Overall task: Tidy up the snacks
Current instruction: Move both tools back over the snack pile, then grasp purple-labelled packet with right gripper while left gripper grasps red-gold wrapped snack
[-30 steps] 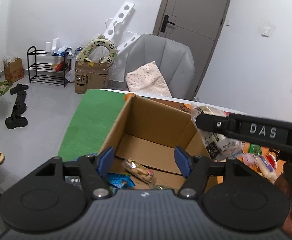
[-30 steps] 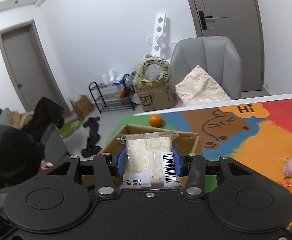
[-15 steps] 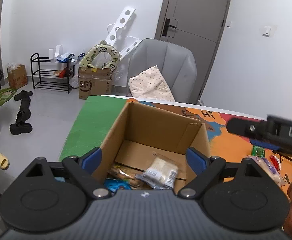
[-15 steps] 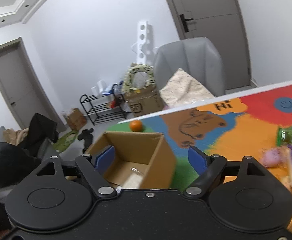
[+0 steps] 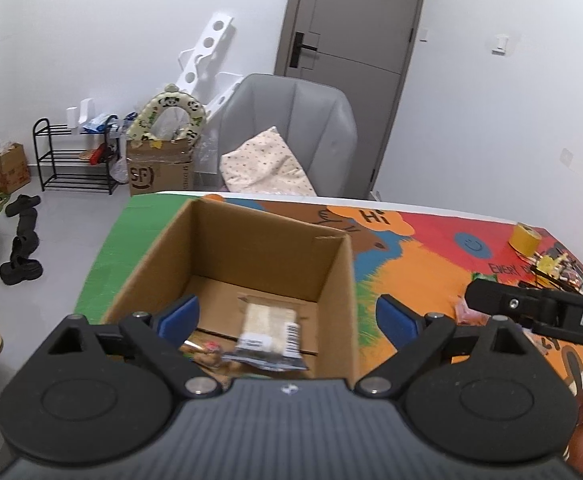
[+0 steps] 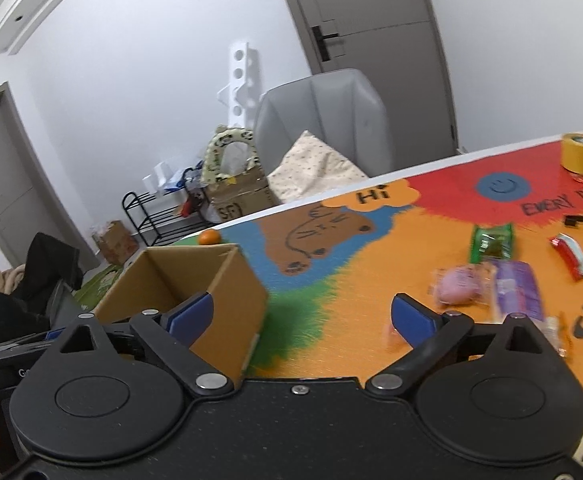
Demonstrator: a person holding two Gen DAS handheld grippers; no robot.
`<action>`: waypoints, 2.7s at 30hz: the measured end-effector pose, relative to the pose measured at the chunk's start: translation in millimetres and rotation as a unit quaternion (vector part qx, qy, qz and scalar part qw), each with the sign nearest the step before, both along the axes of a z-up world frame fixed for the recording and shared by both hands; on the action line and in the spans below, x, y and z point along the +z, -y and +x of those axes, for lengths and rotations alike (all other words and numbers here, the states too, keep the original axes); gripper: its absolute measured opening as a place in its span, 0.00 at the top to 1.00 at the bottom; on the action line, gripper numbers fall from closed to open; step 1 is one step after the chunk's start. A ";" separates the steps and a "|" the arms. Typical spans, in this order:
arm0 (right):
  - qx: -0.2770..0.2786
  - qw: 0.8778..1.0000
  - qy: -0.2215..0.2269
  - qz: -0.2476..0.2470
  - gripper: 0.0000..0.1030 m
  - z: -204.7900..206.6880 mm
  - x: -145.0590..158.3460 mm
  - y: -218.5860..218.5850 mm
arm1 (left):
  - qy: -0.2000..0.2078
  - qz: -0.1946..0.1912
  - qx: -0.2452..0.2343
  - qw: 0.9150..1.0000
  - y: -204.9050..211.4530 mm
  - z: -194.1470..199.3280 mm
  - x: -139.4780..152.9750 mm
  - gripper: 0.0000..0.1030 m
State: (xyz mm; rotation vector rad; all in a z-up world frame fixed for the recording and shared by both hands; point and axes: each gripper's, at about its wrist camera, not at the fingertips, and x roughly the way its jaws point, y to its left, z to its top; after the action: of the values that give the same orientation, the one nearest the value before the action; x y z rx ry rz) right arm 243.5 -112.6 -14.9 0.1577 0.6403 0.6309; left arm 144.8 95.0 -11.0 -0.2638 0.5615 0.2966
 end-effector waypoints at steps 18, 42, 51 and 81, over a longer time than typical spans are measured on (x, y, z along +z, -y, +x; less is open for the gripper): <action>-0.064 0.998 -0.020 0.003 0.00 3.7 -17.0 75.5 | -0.019 -0.004 -0.063 0.998 66.4 23.9 -7.6 0.08; -0.104 0.994 -0.040 0.015 0.00 8.0 -47.6 140.4 | -0.040 0.010 -0.117 0.992 134.5 49.7 -25.1 0.08; -0.108 0.993 -0.053 0.018 0.00 17.9 -58.2 146.3 | -0.038 0.008 -0.113 0.993 138.6 61.6 -34.0 0.08; -0.086 0.991 -0.098 -0.001 0.19 100.0 -79.8 109.1 | -0.070 -0.001 -0.109 0.992 132.8 143.1 -74.0 0.09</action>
State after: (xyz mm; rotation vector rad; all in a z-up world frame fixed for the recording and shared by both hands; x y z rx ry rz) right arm 343.6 -221.7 -94.7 0.2728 0.8077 0.4510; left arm 287.9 -37.8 -85.0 -0.1820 0.7227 0.1038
